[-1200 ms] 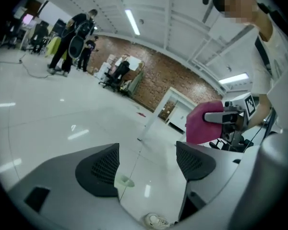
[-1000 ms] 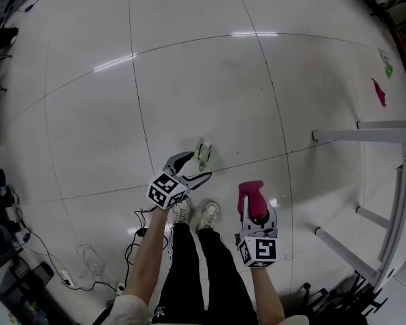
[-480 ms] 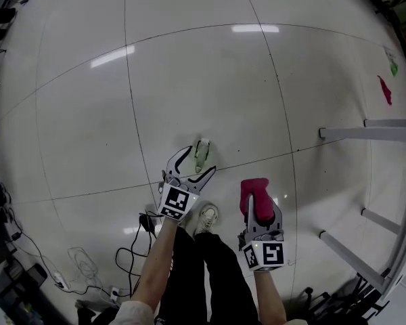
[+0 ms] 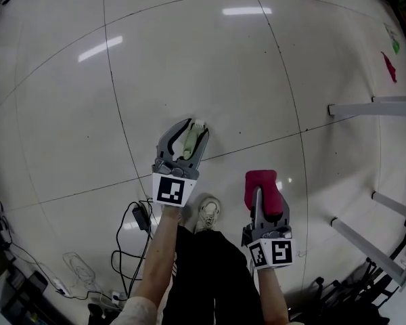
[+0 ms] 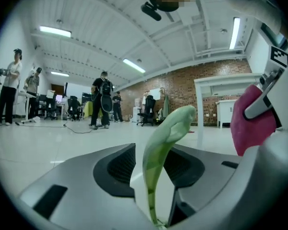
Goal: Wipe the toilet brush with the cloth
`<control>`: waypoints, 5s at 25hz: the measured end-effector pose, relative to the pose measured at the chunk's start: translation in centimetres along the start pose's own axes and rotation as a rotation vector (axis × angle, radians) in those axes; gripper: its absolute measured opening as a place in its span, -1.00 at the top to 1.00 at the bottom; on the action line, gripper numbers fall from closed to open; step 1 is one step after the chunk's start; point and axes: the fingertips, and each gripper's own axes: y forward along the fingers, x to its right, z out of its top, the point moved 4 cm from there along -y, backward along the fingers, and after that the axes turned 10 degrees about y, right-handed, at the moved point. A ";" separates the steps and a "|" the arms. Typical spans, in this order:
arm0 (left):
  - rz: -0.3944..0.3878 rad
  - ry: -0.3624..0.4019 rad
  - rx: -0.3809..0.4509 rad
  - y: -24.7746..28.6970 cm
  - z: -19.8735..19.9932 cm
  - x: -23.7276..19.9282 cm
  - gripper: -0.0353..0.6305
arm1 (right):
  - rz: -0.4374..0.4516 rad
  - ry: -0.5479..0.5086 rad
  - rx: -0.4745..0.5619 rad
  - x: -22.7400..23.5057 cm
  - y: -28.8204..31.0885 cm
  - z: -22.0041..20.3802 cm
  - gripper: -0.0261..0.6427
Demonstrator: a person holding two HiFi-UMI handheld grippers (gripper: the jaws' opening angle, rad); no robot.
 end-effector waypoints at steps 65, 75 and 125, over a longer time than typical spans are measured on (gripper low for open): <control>-0.435 -0.010 0.433 -21.4 67.8 -19.6 0.62 | 0.789 -0.609 0.079 -38.3 -17.1 44.2 0.72; -0.373 -0.056 0.519 -22.8 71.4 -23.5 0.62 | 0.778 -0.539 -0.015 -38.6 -14.9 40.6 0.72; -0.124 -0.138 0.306 -21.5 68.6 -23.8 0.63 | 0.698 -0.368 0.432 -44.1 -21.0 47.8 0.72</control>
